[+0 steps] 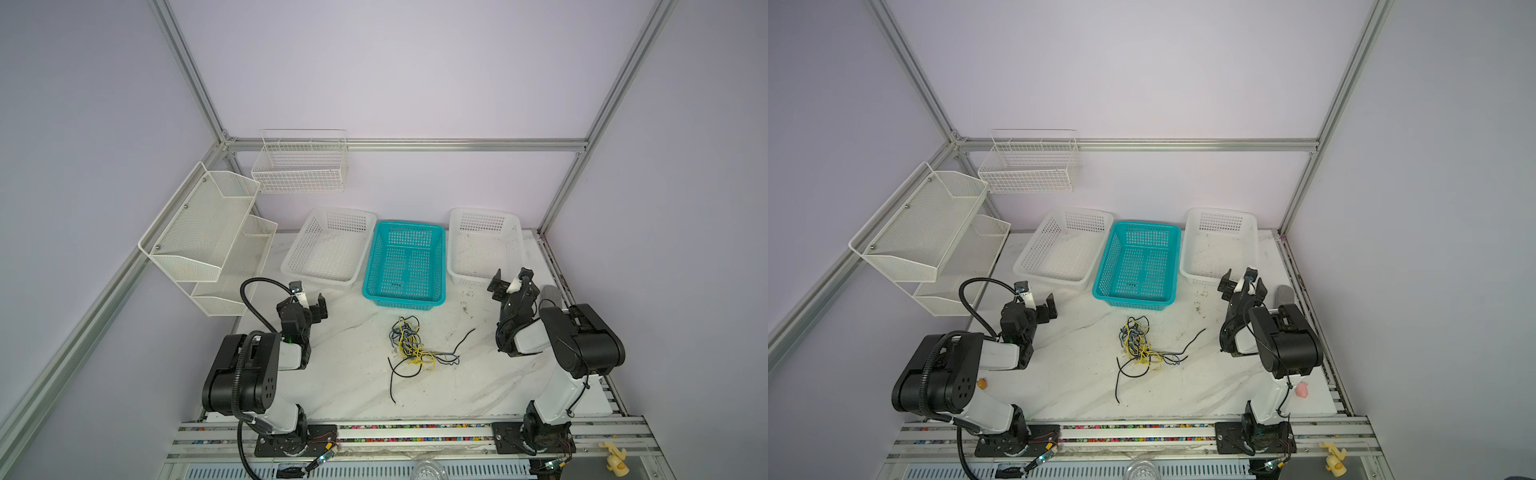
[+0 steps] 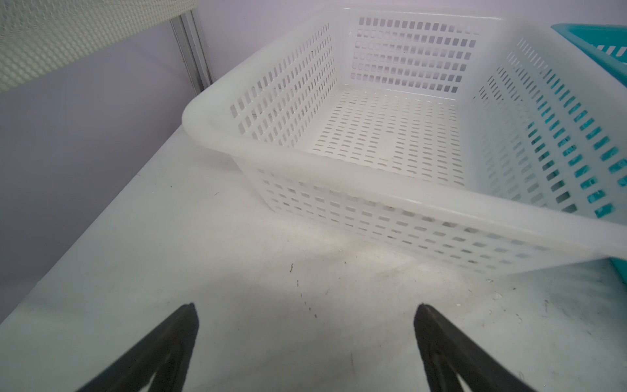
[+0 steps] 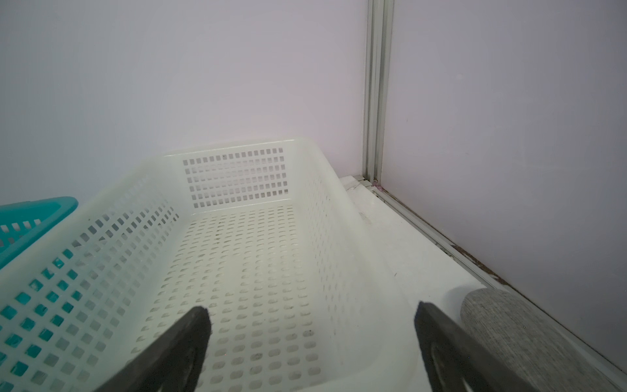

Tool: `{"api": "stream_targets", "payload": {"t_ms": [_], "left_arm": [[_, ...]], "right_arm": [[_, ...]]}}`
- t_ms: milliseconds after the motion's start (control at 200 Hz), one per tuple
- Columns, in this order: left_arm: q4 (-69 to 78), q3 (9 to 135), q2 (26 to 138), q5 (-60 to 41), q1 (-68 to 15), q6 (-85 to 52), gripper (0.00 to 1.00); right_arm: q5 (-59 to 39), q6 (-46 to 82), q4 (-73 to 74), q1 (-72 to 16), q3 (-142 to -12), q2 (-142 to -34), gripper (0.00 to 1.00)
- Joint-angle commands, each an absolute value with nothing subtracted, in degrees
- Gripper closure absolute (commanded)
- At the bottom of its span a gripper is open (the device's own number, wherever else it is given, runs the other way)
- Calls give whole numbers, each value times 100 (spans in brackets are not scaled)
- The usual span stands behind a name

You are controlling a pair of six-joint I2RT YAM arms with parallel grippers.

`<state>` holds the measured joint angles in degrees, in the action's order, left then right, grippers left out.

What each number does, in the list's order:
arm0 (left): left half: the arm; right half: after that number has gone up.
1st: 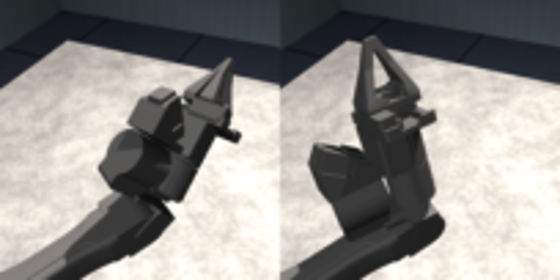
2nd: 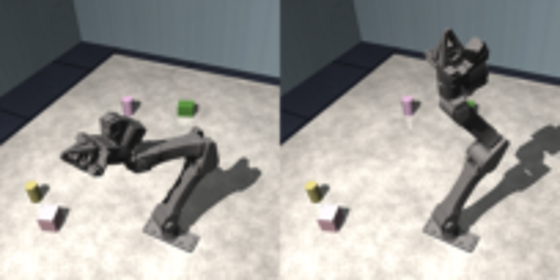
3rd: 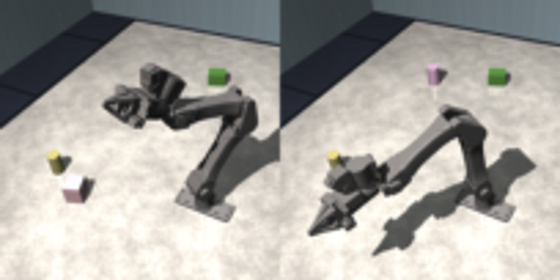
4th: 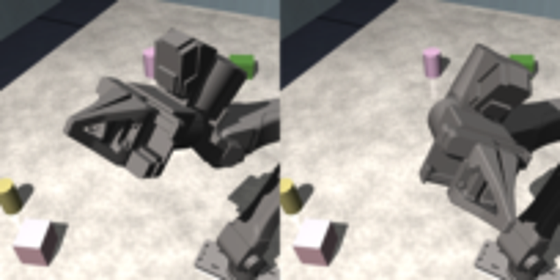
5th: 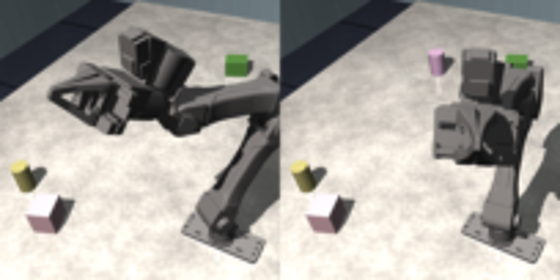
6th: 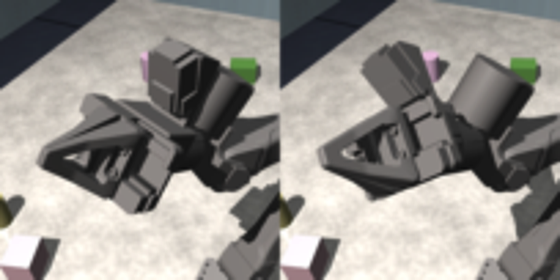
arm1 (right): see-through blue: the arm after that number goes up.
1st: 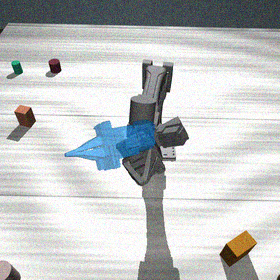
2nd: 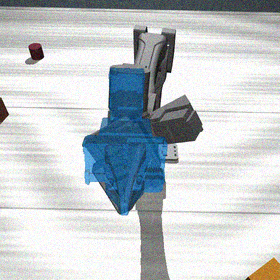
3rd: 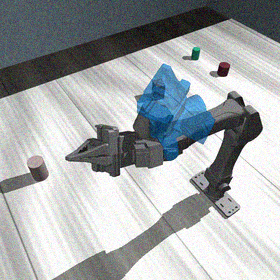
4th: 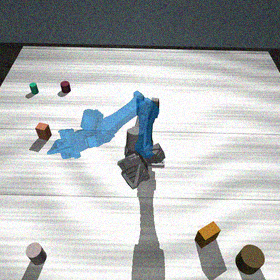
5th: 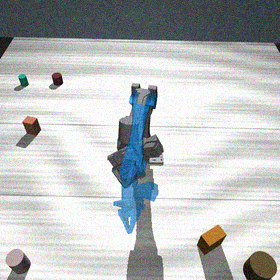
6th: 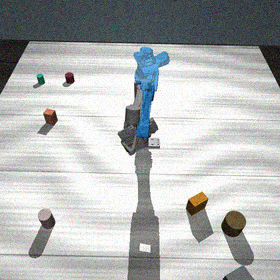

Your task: Untangle the cables

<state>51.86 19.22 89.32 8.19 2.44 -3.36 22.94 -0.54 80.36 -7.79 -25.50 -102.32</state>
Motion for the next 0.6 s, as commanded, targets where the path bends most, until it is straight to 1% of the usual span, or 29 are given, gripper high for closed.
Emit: {"api": "stream_targets", "payload": {"t_ms": [0,65,145,200,295,345,425,465,550,590,595], "left_arm": [[5526,2080,8965,879,218,-228,0],[5528,2076,8964,872,219,-228,0],[5528,2082,8965,878,215,-224,0],[5544,2066,8949,866,217,-230,0],[5700,1945,8789,779,213,-198,0],[5441,1973,8555,722,220,-158,0],[4822,2121,8169,729,220,-136,0],[4497,2206,7838,731,211,-145,0],[4061,2254,7380,748,196,-182,0],[3915,2254,7183,866,171,-388,0],[3904,2261,7160,886,173,-422,0]], "right_arm": [[2126,-321,8195,-895,-2410,-9944,3],[1986,-370,7574,-910,-2567,-9633,3],[2188,-219,6927,-961,-2696,-9250,3],[2238,-189,6831,-1015,-2629,-9005,3],[2391,19,6541,-1296,-2457,-8274,3],[2452,57,6508,-1451,-2368,-7827,3],[2576,96,6043,-1697,-2407,-7037,3],[2433,243,5863,-1730,-2445,-6702,3],[1746,648,5646,-1739,-2499,-6081,3],[1612,1112,5561,-1739,-2518,-5856,3],[1638,1361,5468,-1733,-2528,-5790,3]]}}
